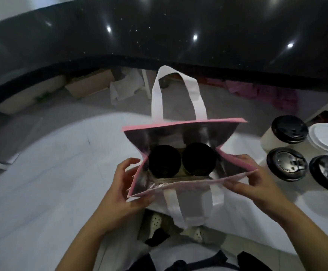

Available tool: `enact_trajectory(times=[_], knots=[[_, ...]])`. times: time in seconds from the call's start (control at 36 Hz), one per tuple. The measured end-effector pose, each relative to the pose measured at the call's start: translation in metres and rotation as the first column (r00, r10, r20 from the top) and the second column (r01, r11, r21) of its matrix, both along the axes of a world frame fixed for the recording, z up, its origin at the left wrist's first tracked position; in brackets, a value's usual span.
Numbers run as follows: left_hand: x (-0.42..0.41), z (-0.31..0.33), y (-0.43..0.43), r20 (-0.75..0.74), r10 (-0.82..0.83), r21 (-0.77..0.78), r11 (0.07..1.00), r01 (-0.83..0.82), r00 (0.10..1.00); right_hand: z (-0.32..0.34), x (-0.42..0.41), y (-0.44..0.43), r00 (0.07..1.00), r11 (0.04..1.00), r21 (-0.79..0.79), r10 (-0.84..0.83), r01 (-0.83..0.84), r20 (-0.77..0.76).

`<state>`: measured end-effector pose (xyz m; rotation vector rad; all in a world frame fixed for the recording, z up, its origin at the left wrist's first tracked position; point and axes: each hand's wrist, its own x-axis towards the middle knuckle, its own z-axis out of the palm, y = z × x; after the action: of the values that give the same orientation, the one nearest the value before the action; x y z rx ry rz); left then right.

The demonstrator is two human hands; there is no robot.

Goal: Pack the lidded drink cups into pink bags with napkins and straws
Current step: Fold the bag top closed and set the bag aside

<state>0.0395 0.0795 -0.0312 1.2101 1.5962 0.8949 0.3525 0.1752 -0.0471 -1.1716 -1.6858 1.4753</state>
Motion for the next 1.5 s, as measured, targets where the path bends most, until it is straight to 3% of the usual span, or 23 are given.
enact_trajectory(times=[0.28,0.53,0.67,1.0,1.22,1.33,1.5], knots=[[-0.023,0.015,0.019,-0.004,-0.157,0.007,0.988,0.157,0.988,0.021,0.021,0.014,0.997,0.984,0.161,0.080,-0.081,0.013],[-0.032,0.016,0.071,0.024,-0.279,-0.014,0.960,0.279,0.960,0.035,0.014,0.051,0.993,0.997,0.040,0.068,-0.065,-0.100],[-0.032,0.012,0.081,0.062,-0.288,0.022,0.958,0.287,0.956,0.031,0.011,0.060,0.994,0.997,0.065,0.050,-0.044,-0.099],[-0.019,0.006,0.095,0.099,-0.141,0.129,0.983,0.128,0.985,0.021,-0.007,0.063,0.969,0.986,0.005,-0.165,0.169,-0.184],[0.001,-0.001,0.105,0.183,0.087,0.188,0.975,-0.121,0.979,0.013,-0.017,0.067,0.888,0.924,-0.077,-0.382,0.375,-0.257],[0.008,-0.009,0.107,0.220,0.232,0.206,0.938,-0.277,0.948,0.015,-0.014,0.066,0.900,0.935,-0.075,-0.353,0.345,-0.257],[0.012,-0.009,0.108,0.290,0.281,0.165,0.927,-0.337,0.915,0.016,-0.005,0.064,0.924,0.950,-0.061,-0.311,0.305,-0.222]])
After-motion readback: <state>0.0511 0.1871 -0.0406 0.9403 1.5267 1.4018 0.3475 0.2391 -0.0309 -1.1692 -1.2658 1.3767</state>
